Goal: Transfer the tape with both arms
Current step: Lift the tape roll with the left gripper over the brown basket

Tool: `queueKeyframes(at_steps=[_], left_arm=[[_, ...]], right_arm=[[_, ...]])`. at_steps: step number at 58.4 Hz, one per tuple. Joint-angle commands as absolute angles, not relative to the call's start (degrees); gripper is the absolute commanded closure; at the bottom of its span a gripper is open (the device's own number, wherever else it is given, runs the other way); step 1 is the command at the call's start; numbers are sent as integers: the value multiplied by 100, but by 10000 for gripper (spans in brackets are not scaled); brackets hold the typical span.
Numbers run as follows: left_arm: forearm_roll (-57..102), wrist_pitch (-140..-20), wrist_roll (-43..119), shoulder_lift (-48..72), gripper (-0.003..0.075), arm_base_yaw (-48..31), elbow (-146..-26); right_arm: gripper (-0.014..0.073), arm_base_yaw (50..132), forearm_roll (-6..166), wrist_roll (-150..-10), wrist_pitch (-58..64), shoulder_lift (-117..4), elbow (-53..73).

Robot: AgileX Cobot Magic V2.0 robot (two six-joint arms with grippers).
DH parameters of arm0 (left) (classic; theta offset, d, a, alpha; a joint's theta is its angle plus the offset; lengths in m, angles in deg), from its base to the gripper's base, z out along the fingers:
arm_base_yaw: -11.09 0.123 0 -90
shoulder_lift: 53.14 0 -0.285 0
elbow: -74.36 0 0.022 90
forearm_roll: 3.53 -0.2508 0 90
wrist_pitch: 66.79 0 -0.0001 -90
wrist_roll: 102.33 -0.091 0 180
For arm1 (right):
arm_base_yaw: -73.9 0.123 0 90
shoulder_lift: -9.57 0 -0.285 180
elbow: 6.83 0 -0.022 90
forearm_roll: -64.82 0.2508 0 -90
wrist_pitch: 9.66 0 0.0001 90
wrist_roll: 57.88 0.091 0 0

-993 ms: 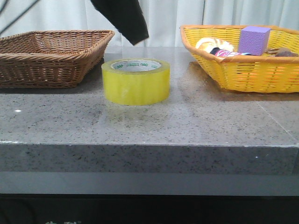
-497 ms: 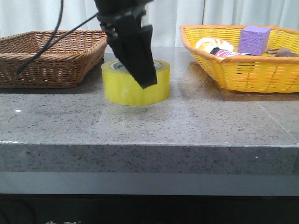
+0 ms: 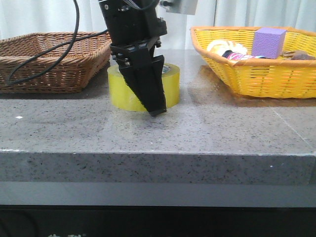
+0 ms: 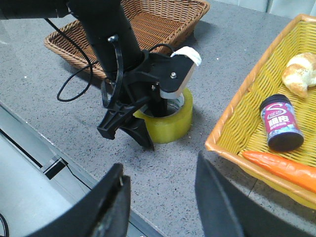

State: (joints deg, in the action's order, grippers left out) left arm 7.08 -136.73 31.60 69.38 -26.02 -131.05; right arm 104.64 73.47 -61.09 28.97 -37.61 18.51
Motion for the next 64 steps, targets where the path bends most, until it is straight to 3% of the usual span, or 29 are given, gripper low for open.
queueKeyframes(at_steps=[1, 6, 25, 45, 64], left_arm=[[787, -13531, 3166, 6663, 470, -2648, -13268], [787, -13637, 3203, 6652, 521, -2648, -13349], [560, -14014, 3815, 6640, 519, -2648, -14310], [-908, -14039, 5227, 6640, 519, -2613, -15434], [-1217, -14039, 6378, 6640, 520, -1786, -15694]], right_arm=[[253, 10434, 7391, -6155, 2475, -3779, 1699], [253, 10434, 7391, -6155, 2475, -3779, 1699], [253, 10434, 7391, -6155, 2475, -3779, 1699], [253, 10434, 7391, -6155, 2475, -3779, 1699], [253, 10434, 7391, -6155, 2475, -3779, 1699]])
